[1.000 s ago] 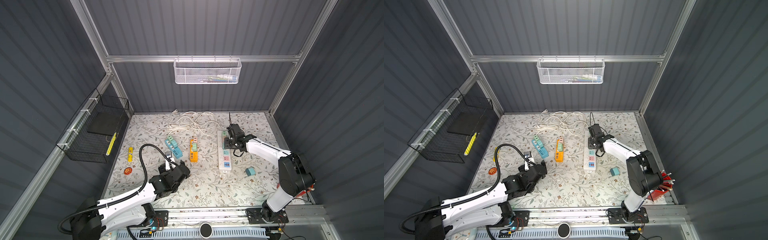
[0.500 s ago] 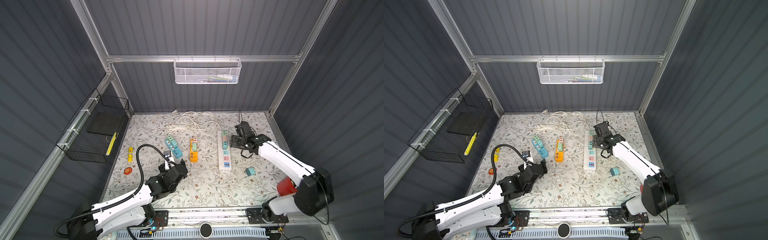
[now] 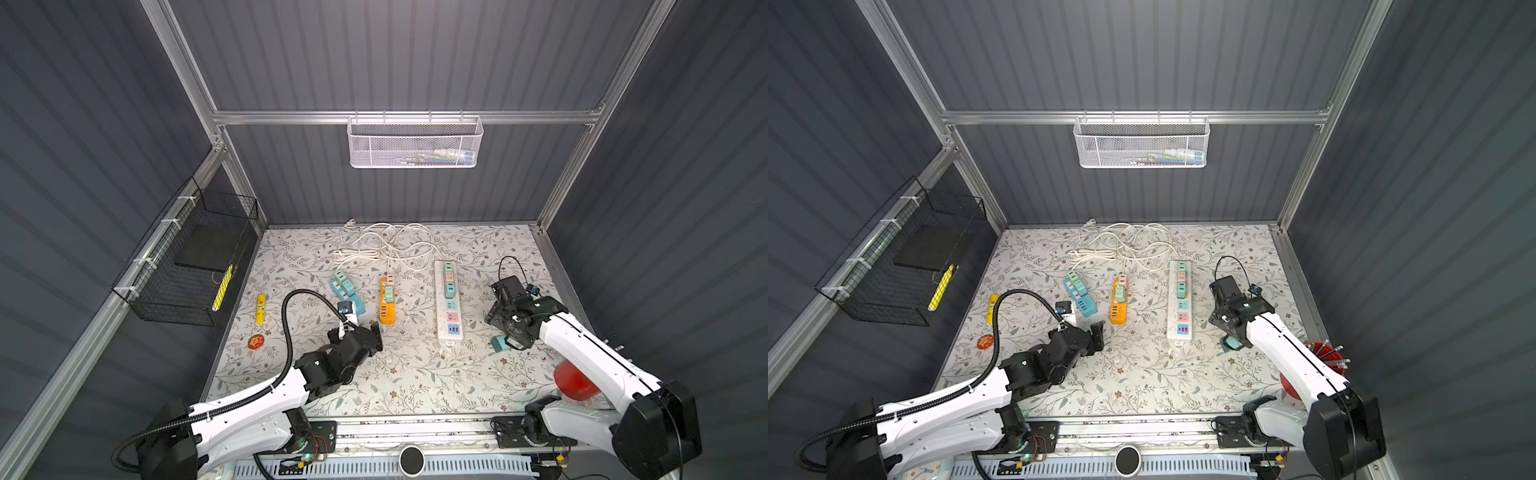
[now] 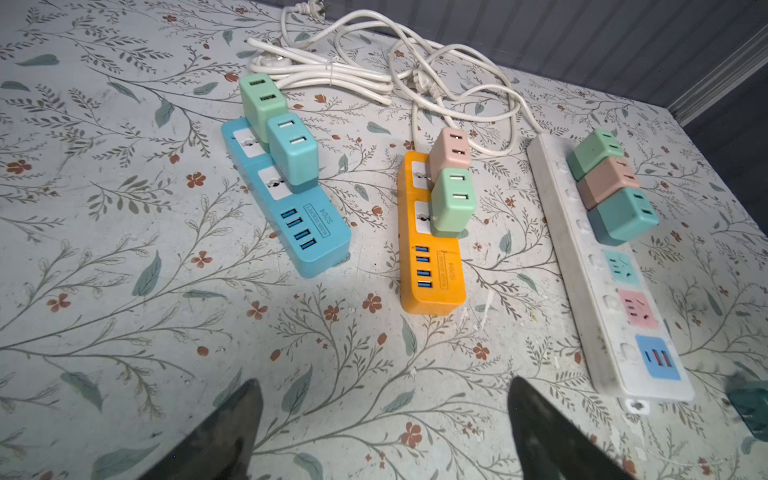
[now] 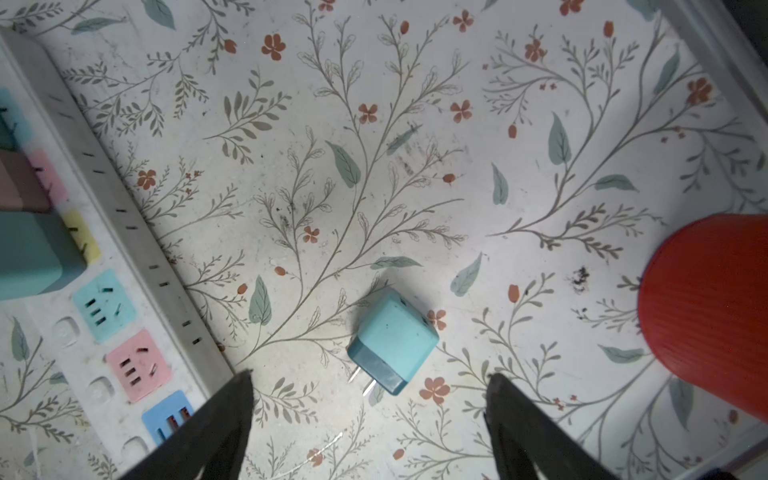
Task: Insert the plug
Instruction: 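Move the right gripper to the loose teal adapter near the red cup and grasp it, then carry the teal adapter with the right gripper toward the left gripper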
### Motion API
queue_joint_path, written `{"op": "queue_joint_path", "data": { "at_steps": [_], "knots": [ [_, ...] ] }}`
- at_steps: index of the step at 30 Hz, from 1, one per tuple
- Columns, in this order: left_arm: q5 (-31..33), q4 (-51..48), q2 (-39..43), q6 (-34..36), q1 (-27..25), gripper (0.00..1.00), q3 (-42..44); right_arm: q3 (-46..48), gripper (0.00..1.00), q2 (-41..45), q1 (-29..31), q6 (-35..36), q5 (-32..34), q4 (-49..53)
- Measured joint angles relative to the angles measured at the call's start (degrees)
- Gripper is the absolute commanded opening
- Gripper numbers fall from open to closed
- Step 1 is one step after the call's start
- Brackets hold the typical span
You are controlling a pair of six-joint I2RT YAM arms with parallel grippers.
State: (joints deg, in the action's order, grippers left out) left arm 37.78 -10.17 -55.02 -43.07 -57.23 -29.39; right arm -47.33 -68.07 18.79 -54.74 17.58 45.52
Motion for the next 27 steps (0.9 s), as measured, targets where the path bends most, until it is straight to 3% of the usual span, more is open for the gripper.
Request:
{"op": "queue_joint_path", "data": {
  "at_steps": [7,20,27],
  "knots": [
    [-2.2,-0.5,0.3,-0.7,0.0,0.92,0.6,6.6,0.81,-1.0,-4.5,-5.3,-5.3,-6.6],
    [-1.7,-2.8,0.4,-2.4,0.0,0.9,0.5,13.6,0.74,-3.5,-6.5,-7.0,-9.3,-13.8],
    [-1.2,-3.8,-1.0,-2.4,0.0,0.9,-0.3,14.6,0.56,-3.8,-6.5,-6.4,-10.7,-16.2]
  ]
}}
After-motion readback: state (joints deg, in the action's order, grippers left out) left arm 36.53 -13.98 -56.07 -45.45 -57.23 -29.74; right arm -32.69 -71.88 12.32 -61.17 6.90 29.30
